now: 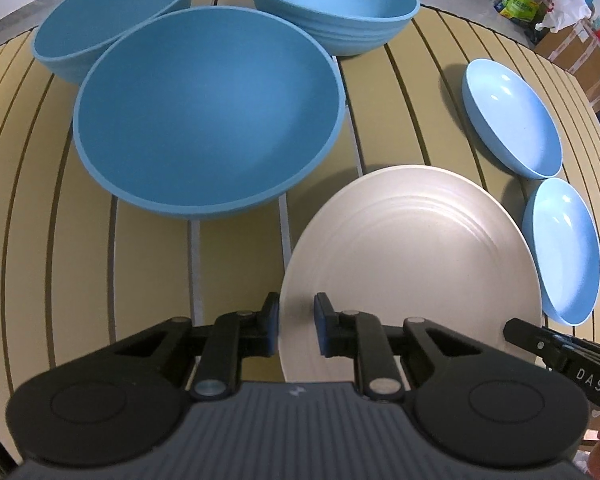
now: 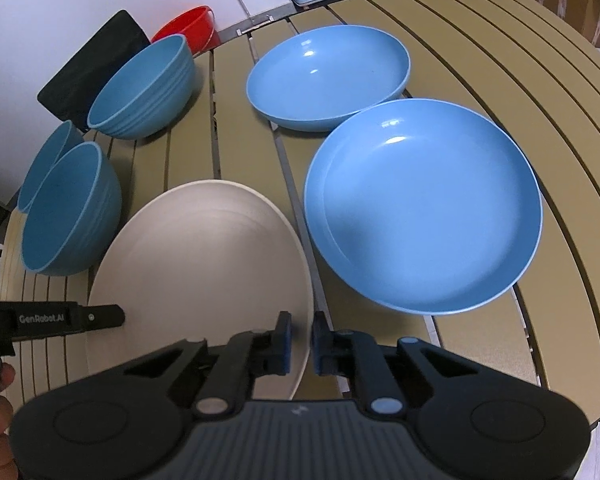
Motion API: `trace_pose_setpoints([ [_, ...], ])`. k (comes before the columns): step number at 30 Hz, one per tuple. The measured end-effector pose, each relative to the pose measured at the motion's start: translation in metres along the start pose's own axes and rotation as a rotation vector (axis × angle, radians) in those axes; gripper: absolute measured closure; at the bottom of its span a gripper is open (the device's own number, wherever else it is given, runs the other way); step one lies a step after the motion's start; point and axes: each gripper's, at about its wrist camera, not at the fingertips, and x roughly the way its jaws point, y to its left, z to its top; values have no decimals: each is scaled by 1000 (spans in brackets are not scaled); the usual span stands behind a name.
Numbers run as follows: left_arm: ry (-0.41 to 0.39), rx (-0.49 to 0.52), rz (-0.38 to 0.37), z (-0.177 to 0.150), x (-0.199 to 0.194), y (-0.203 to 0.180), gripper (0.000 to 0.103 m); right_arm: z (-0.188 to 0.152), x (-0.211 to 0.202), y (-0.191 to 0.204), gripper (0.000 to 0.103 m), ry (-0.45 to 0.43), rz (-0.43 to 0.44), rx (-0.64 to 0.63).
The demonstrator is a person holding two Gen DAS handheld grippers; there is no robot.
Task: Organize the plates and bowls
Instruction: 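Close the left tool on the cream plate rim while the right tool also grips it, then carry the cream plate past the bowls with both tools, lower it, open both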
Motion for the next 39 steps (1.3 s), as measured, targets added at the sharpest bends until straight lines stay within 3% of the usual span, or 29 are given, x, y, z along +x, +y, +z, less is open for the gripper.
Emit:
trace_pose_setpoints([
  [39, -78, -58, 33, -38, -47, 19, 84, -13, -24, 17, 93, -31, 40, -117],
])
